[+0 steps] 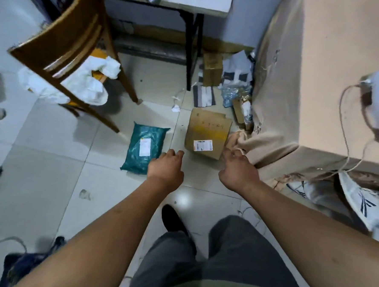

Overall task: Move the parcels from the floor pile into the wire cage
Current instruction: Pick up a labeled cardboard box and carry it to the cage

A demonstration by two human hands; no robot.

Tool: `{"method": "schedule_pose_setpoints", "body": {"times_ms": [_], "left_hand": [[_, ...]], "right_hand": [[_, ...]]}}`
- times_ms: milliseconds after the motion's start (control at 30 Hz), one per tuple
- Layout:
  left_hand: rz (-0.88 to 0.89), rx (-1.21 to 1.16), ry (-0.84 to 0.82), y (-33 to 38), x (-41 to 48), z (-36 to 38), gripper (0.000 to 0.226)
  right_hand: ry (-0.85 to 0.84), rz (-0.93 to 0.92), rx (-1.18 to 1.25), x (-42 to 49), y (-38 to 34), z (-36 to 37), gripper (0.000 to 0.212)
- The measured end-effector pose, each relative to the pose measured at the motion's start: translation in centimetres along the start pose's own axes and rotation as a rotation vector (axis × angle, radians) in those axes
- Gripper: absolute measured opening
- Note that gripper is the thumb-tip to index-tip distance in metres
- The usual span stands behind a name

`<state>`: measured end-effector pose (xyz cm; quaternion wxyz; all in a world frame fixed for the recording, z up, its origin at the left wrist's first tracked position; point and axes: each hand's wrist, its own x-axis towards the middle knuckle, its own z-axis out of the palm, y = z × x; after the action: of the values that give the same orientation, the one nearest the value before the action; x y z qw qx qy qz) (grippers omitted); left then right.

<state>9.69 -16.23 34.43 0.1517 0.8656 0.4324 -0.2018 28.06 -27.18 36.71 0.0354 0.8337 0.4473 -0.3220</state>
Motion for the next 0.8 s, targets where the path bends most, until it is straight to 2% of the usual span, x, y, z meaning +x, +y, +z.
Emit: {"method": "schedule_pose_setpoints", "body": {"times_ms": [200,300,533,667,800], "left_hand": [[0.061,-0.013,-0.042,-1.6,9.8,1.2,0.095],[0.095,-0.004,-0.05,-1.5,15.3,2.9,0.104],[0.0,-0.271,-0.169,-1.0,28.8,8.1,0.104],[-0.02,-0.362,-0.171,-1.6,36.9,11.9,0.104],[-0.009,-0.37,-0.2,-2.6,43.7,16.4,0.107]], "right_hand": [[0.002,0.132,0.099,7.6,1.3,1.2,0.085],[-0.028,0.167,0.1,12.4,2.4,2.8,0.091],[-0.061,0.173,0.132,25.6,6.3,6.8,0.103],[-0.07,0.207,0.124,33.7,9.0,9.9,0.109],[-0.098,0.236,0.126,41.3,10.9,13.2,0.105]]}}
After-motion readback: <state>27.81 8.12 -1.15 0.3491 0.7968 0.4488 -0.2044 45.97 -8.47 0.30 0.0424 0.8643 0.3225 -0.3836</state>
